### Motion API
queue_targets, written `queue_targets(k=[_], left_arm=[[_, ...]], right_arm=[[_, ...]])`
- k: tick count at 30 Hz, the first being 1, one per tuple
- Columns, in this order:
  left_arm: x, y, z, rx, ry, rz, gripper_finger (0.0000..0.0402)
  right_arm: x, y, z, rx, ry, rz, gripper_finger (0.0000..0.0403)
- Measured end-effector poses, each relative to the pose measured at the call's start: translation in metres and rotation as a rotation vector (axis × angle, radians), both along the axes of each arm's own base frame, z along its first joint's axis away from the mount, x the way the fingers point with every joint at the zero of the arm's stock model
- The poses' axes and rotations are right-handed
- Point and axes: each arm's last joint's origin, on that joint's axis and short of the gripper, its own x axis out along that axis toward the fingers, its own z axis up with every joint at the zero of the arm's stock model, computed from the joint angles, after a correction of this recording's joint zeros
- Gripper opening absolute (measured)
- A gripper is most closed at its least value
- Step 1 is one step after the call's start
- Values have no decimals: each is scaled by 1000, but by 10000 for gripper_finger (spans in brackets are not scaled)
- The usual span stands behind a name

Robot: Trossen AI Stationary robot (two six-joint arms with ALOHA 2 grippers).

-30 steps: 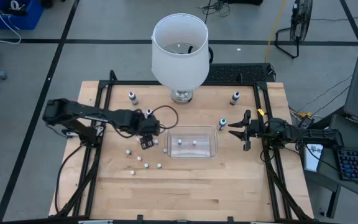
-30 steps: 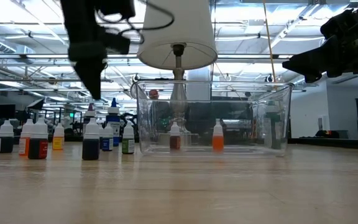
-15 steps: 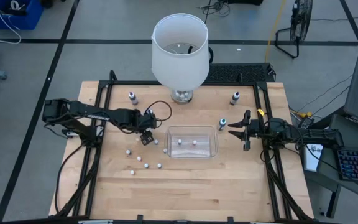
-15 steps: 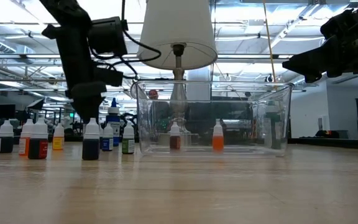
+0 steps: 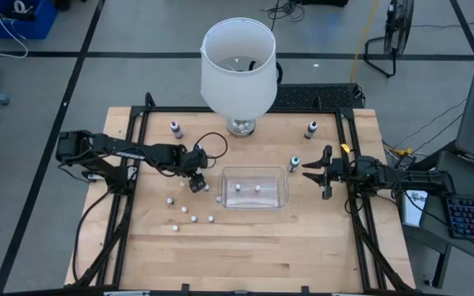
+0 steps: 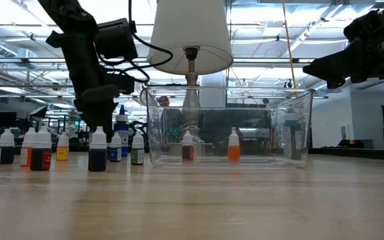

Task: Pick & Place food coloring
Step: Put the small blue food coloring bottle into the transparent bin

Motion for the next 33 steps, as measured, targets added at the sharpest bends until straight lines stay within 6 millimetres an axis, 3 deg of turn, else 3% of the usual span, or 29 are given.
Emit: queue_targets(k=[13, 21, 33], left_arm=[[3, 1, 1, 19, -35, -8, 269], [-5, 0, -14, 15, -40, 3, 269], [-5, 0, -16, 34, -46, 2, 268]], right_arm=[[0, 0, 0, 0, 1, 0, 114], [0, 0, 0, 0, 0, 0, 114], [0, 0, 0, 0, 0, 0, 114]])
